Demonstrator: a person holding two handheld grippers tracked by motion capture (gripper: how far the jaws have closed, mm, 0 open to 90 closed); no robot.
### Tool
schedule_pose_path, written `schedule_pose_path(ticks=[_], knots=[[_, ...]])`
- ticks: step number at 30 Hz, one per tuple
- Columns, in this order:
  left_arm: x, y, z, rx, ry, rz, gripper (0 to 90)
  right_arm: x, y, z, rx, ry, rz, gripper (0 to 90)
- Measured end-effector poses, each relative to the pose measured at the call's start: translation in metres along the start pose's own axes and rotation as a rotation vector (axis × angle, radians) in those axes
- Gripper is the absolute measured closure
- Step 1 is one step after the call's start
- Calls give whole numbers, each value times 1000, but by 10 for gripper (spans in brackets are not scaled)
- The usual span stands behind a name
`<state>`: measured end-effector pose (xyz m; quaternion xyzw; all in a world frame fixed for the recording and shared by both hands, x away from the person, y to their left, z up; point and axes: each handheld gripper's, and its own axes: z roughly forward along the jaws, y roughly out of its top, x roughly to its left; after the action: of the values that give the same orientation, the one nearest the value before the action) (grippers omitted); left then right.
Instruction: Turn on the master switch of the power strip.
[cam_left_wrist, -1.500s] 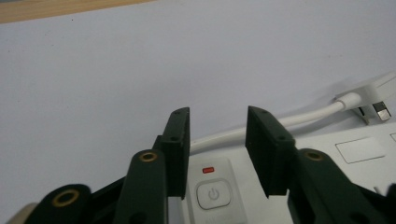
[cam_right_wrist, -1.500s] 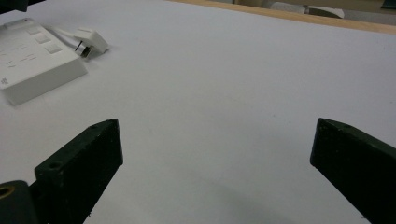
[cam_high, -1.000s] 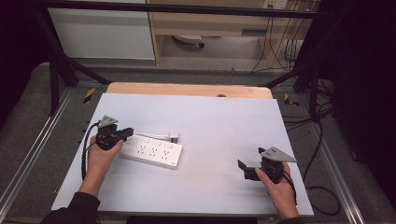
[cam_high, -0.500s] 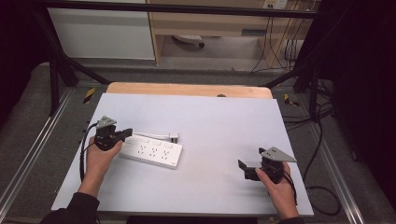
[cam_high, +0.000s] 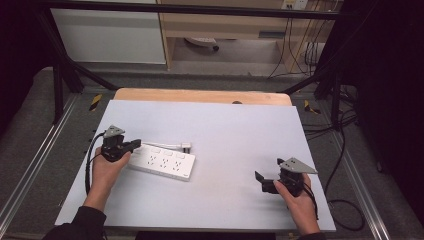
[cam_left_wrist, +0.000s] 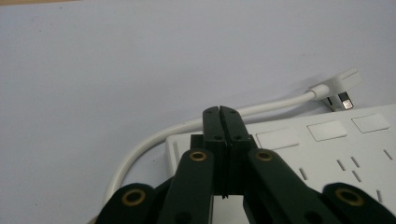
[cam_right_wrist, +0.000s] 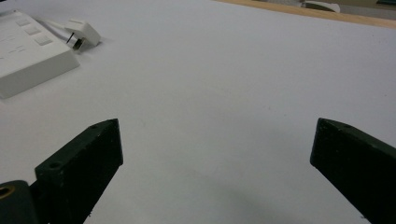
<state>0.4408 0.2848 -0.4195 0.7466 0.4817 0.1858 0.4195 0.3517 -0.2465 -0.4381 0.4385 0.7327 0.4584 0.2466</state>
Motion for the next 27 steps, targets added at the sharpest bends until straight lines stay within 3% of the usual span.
schedule_pose_path(ticks=[27], knots=[[2, -6, 7, 50, 27, 13, 900, 0, 0, 0, 3, 2, -4, 28]])
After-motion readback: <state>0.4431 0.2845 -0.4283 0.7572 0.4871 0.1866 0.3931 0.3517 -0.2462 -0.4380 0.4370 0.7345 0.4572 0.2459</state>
